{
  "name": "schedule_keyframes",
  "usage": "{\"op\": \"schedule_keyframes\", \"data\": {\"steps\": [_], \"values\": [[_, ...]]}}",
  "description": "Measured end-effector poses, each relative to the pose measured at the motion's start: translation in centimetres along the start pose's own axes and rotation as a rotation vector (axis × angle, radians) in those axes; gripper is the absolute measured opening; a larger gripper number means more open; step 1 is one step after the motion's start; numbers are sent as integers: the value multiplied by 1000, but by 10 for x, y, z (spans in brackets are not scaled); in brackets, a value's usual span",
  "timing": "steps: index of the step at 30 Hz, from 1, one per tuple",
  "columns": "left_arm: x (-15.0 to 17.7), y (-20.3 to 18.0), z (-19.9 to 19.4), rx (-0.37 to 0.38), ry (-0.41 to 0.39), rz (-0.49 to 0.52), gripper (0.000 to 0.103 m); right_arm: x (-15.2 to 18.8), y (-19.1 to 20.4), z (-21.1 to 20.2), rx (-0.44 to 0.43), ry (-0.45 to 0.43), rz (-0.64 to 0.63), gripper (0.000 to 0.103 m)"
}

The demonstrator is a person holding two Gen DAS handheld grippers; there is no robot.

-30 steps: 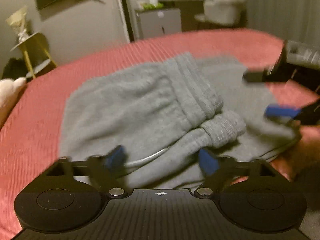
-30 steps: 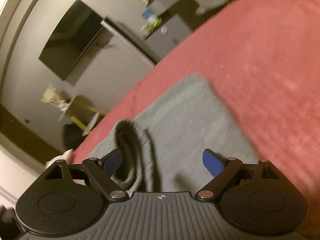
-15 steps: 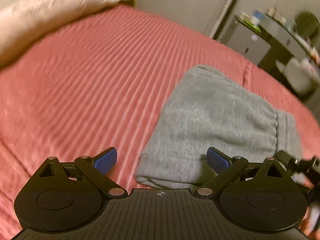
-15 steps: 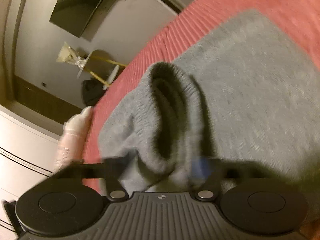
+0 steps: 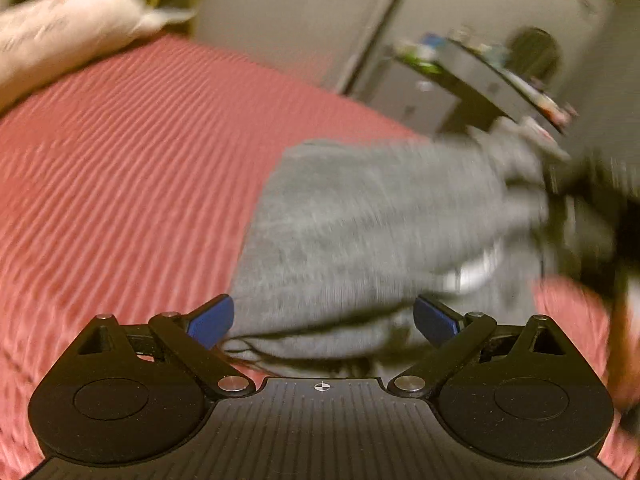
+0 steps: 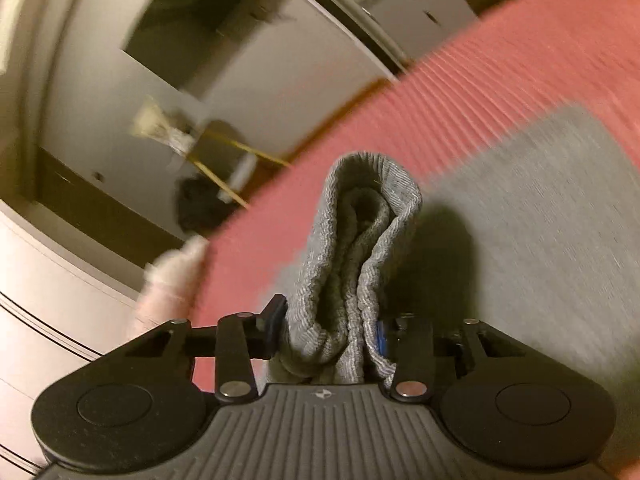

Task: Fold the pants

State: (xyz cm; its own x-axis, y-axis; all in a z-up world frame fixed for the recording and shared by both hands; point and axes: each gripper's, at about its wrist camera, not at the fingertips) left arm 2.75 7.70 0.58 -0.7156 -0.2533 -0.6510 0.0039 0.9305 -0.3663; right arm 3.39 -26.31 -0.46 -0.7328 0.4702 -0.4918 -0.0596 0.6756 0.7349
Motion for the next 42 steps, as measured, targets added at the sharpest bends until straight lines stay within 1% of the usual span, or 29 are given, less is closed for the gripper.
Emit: {"op": "schedule_keyframes", "data": {"steps": [3,5,6,7,8,9,11,12,13,15,16,18,19,20,21,22,23,24,25,26,27,28,29,30,32,34,35,39,42], "values": [[2,-20,9,-18,38,106,100,-17,37,-12,-59,-54,-52,41],[2,-27,21,-88,75,140,100,-25,55,-21,-107,-75,-62,41],[0,-28,28,-129,83,131,97,-29,64,-26,-129,-84,-73,41],[-2,-25,34,-166,86,102,89,-31,70,-31,-146,-97,-82,41],[-5,-20,40,-196,83,57,87,-33,76,-38,-164,-108,-87,41],[-6,-12,42,-219,90,10,81,-33,77,-45,-179,-118,-90,41],[-8,0,54,-272,145,-58,65,-35,77,-60,-190,-148,-97,40],[-7,4,55,-250,151,-79,50,-36,72,-67,-186,-156,-102,40],[-7,4,53,-207,127,-88,28,-38,69,-70,-175,-163,-103,40],[-6,-2,45,-176,66,-58,17,-39,59,-73,-123,-156,-104,40],[-4,-6,37,-178,24,-24,16,-39,52,-76,-104,-156,-98,40],[-3,-12,29,-171,-33,21,16,-39,36,-82,-89,-165,-93,40],[-2,-14,26,-163,-45,31,18,-37,27,-87,-87,-173,-89,40],[0,-14,24,-165,-37,39,22,-36,16,-91,-79,-183,-84,40],[3,-12,25,-180,-14,47,39,-35,5,-94,-69,-188,-84,40],[4,-14,32,-217,28,58,59,-34,-9,-98,-60,-192,-81,41],[4,-16,34,-242,60,64,66,-33,-22,-99,-50,-190,-60,41],[5,-18,40,-259,89,68,75,-31,-39,-99,-32,-188,-31,45],[5,-18,44,-264,111,73,76,-29,-56,-96,-3,-180,4,55],[4,-21,47,-252,122,77,77,-27,-74,-92,48,-157,52,58],[3,-22,48,-239,131,81,80,-24,-92,-88,116,-131,99,65],[1,-25,53,-229,139,88,81,-21,-108,-82,180,-88,141,70],[-1,-25,56,-234,142,96,82,-17,-120,-77,204,-39,176,70],[-1,-21,59,-237,146,99,83,-13,-133,-73,188,2,220,70],[-1,-17,62,-217,154,83,83,-11,-143,-76,131,-25,264,77],[1,-15,60,-208,153,74,83,-16,-145,-73,84,-20,286,92],[3,-13,56,-206,153,73,83,-19,-144,-68,72,-6,272,94],[3,-17,53,-211,154,65,84,-23,-132,-52,111,47,156,93],[3,-20,51,-213,156,59,85,-27,-125,-55,137,69,73,74]]}}
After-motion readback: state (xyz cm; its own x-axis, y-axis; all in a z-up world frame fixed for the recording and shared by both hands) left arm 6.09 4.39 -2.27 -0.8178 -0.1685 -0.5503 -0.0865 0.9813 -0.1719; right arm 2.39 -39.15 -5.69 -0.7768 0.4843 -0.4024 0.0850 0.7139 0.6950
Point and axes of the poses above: each gripper's, at about its wrist camera, not at the fingertips, and z roughly the way its jaws point, y to its left, x to its underside, and after that the axes turned 1 degree about z, right-handed
